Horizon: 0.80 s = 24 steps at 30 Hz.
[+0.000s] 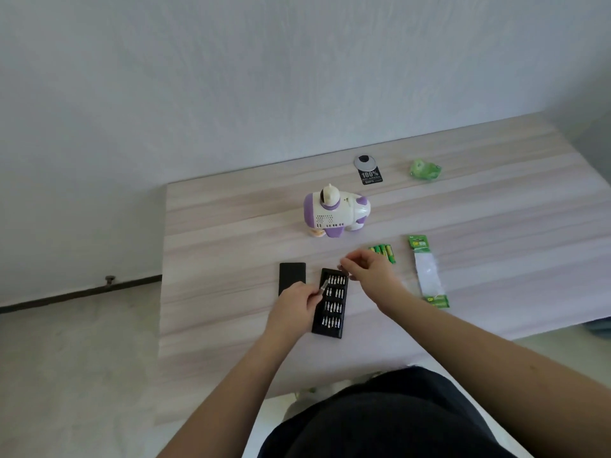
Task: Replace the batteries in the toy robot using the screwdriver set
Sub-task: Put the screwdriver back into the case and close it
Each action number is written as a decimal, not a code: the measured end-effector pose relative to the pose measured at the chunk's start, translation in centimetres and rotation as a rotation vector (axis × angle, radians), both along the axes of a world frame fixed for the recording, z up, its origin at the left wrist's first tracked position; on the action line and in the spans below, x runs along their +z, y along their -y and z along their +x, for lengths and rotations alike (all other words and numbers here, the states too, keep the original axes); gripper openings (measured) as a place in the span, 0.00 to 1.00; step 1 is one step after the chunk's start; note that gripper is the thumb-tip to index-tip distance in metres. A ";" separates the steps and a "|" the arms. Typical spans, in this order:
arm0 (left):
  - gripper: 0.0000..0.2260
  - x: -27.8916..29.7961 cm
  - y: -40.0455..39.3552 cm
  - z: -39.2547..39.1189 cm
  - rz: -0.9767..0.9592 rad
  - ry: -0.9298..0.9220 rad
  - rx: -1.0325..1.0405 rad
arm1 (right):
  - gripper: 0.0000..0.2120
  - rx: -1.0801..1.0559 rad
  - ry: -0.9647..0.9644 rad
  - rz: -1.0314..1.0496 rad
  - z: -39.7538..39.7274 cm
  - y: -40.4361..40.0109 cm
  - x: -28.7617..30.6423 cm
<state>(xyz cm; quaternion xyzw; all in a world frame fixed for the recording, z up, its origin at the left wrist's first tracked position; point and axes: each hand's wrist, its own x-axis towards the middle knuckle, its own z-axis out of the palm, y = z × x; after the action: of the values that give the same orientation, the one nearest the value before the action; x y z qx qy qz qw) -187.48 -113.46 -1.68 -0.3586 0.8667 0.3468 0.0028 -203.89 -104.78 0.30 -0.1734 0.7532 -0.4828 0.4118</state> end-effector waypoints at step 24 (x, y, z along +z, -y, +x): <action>0.07 -5.1 -0.9 -3.3 0.087 0.163 0.272 | 0.04 0.232 0.043 0.320 -2.1 -0.6 -6.7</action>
<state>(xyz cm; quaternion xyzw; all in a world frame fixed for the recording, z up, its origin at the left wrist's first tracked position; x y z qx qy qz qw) -190.80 -112.52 -6.75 -0.4993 0.7912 0.3507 0.0416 -206.01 -104.16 -6.39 -0.1811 0.7861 -0.3099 0.5031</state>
